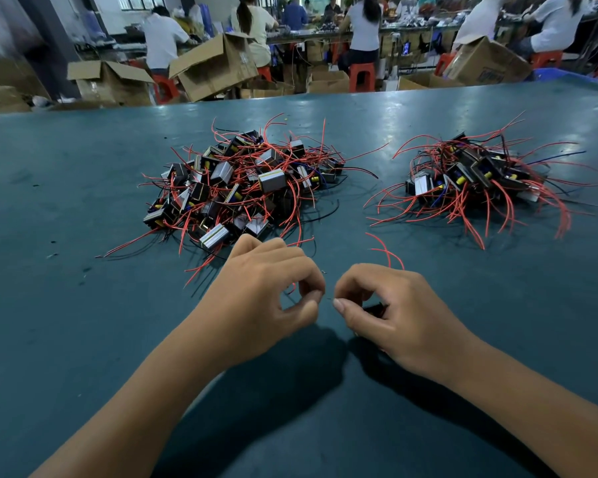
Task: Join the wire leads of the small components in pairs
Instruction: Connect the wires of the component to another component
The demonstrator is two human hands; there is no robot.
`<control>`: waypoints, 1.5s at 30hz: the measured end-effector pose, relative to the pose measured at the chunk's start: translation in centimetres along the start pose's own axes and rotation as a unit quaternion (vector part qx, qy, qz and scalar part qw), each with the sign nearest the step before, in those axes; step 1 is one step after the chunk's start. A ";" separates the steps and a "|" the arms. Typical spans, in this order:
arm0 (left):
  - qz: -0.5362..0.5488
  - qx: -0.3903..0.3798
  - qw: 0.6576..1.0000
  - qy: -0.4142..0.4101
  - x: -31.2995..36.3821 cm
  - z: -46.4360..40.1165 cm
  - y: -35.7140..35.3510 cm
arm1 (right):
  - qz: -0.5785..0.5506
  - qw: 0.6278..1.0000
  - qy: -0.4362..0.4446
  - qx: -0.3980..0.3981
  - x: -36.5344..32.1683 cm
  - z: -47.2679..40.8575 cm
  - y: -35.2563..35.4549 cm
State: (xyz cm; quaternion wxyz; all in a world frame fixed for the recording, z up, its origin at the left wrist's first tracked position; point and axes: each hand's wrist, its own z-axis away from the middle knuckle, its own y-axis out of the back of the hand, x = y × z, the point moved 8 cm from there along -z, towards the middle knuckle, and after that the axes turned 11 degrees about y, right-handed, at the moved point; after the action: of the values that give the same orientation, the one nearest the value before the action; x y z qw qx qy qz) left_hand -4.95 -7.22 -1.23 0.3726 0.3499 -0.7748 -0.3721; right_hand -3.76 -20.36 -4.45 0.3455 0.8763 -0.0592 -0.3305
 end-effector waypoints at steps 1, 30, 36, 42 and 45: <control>-0.005 0.001 1.000 -0.008 0.1 0.0 0.1 | -0.002 1.000 -0.003 0.001 0.0 0.0 0.0; -0.045 0.026 0.986 -0.161 5.7 2.0 -1.5 | 0.160 0.955 0.099 -0.231 0.3 0.2 0.0; -0.073 0.060 0.992 -0.085 4.6 1.2 -0.4 | 0.195 0.950 0.057 -0.238 1.4 0.3 0.3; -0.104 0.031 0.992 -0.065 2.9 0.8 -0.4 | 0.209 0.954 0.006 -0.217 2.6 0.5 1.1; -0.101 0.026 0.992 -0.068 2.6 0.7 -0.4 | 0.200 0.957 -0.007 -0.207 2.8 0.6 1.2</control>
State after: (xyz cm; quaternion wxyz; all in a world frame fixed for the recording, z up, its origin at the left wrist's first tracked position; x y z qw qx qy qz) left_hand -6.64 -9.34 -1.06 0.2702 0.4098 -0.7686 -0.4101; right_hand -1.80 -22.47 -5.51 0.5785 0.7533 -0.1659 -0.2653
